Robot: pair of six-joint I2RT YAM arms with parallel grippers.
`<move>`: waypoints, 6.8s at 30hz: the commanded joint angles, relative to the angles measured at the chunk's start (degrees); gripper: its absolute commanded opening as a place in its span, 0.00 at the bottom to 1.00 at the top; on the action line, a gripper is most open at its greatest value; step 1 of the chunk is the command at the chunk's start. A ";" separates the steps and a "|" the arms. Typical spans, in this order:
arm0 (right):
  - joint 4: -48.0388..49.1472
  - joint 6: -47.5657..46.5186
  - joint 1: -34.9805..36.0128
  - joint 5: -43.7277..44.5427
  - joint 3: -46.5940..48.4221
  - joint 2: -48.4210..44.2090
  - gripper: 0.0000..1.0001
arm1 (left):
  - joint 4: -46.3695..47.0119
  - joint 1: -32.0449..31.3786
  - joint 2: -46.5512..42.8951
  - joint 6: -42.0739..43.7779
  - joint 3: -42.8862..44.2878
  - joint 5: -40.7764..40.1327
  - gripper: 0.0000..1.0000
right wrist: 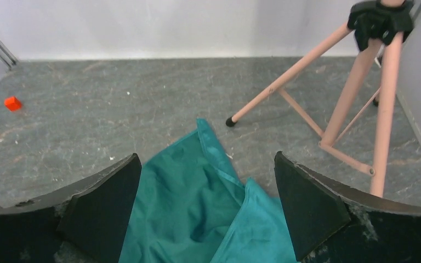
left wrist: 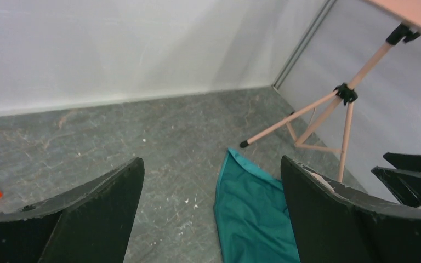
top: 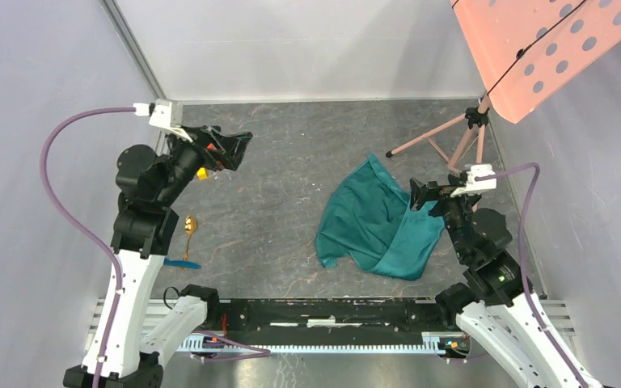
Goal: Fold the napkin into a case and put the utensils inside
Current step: Pick up the crumpled napkin from the center of the board, then flatten out the crumpled napkin at the center of the board.
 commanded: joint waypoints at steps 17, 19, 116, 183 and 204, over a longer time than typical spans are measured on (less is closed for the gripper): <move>-9.24 25.23 -0.78 14.90 -7.71 23.36 0.98 | 4.12 -21.67 26.45 -19.13 -18.70 -3.34 1.00; -8.20 22.99 -1.59 12.92 -8.25 24.13 0.98 | 2.84 -27.39 33.46 -18.34 -15.70 -6.91 1.00; 18.58 15.59 4.02 4.02 19.25 82.83 0.00 | -14.54 -19.20 80.21 -30.21 28.94 -14.03 0.60; -3.71 -8.07 1.24 7.25 63.92 89.72 0.75 | -27.81 0.14 66.77 -4.11 41.50 -26.28 0.87; 5.85 8.29 8.38 -31.36 7.61 52.92 0.86 | -2.75 -1.22 17.60 -18.22 -25.68 9.98 1.00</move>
